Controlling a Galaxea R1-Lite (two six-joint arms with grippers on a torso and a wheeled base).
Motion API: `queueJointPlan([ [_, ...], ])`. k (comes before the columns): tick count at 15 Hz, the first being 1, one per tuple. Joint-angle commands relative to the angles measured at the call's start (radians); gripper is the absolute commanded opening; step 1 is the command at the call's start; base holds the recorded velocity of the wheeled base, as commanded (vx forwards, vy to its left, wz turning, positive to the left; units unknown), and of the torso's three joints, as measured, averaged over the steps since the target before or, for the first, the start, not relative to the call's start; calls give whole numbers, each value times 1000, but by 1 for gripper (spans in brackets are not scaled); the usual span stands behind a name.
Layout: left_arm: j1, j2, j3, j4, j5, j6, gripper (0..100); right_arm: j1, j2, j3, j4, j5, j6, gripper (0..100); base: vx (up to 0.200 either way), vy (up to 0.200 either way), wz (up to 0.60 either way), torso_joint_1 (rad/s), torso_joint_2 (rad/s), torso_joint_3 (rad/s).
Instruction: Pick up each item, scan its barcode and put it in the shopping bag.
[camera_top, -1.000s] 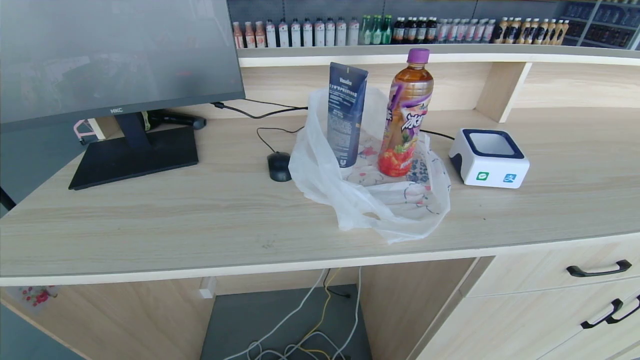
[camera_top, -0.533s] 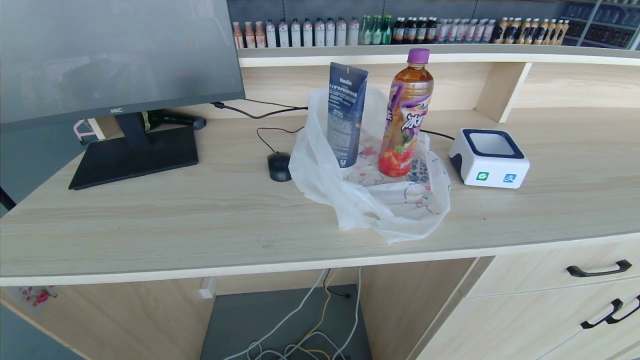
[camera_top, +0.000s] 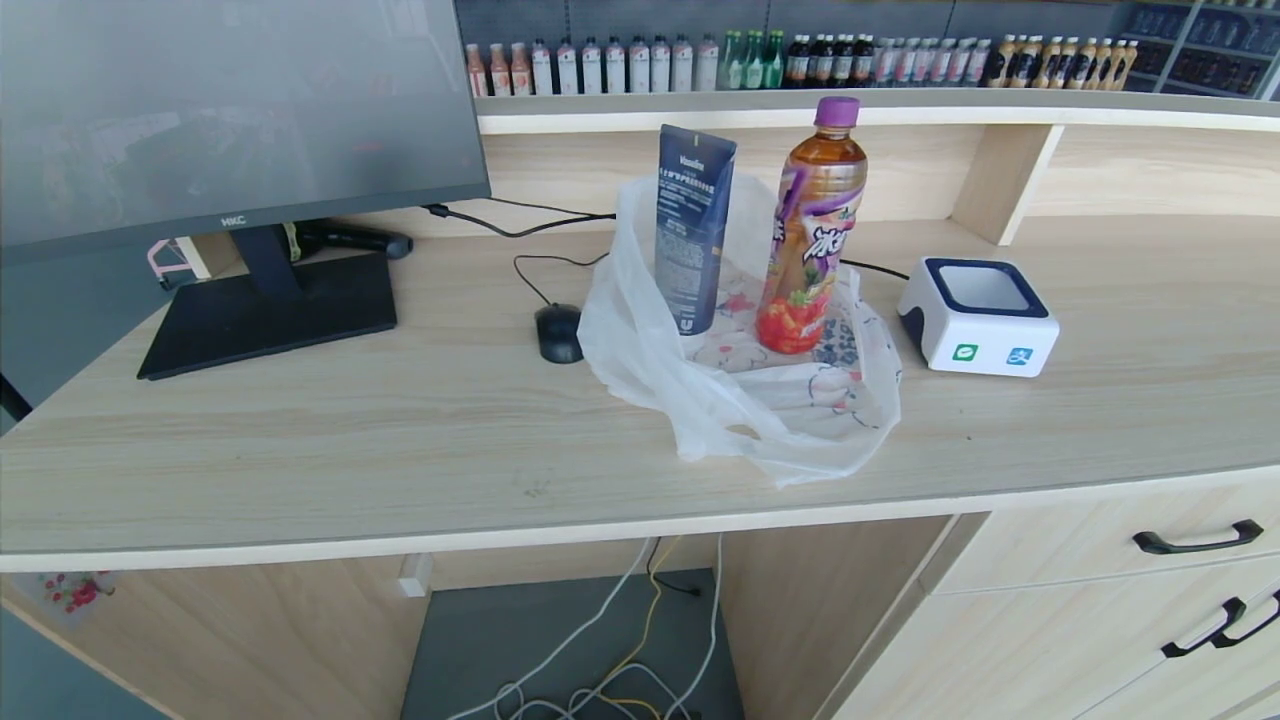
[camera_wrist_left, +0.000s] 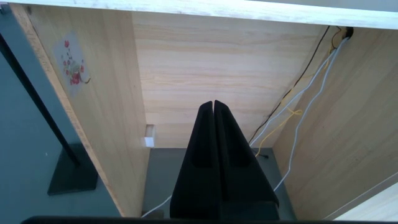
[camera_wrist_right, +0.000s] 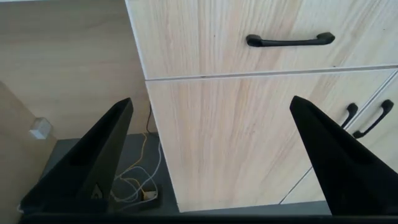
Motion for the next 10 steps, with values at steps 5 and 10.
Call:
queueJointPlan([
  [5,0,0,0,0,0,5,0,0,-7,0,0,0,-1,100,-80,0,0,4,1,1],
  [10,0,0,0,0,0,-1,0,0,-7,0,0,0,0,100,0,-160,0,5,2,3],
])
